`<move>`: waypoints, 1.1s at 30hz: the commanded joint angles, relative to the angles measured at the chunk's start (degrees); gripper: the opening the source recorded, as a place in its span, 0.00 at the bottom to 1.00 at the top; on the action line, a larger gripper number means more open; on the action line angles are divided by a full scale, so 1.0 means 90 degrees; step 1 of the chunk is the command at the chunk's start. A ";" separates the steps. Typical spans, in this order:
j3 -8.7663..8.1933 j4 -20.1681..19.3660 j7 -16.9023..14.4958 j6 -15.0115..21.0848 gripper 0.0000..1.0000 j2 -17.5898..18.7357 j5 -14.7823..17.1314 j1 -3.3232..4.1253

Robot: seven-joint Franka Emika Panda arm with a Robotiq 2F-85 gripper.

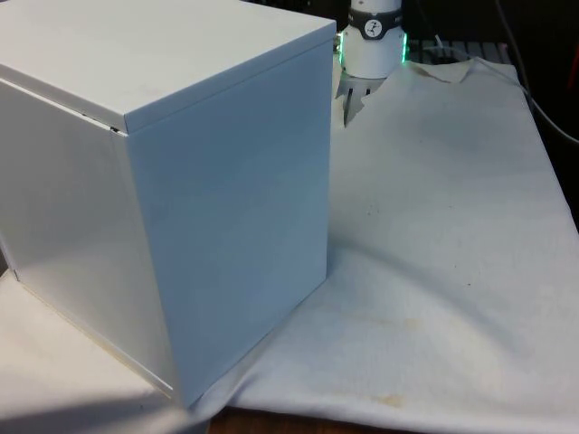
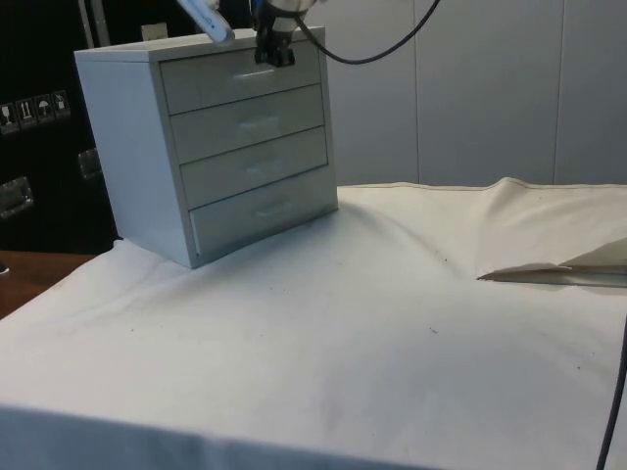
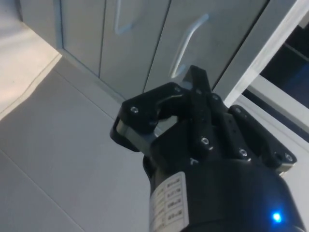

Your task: Open the drawer, then close it.

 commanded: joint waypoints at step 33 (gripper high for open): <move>0.0777 -0.1114 0.0191 -0.0579 0.00 -0.1076 -0.0127 0.0032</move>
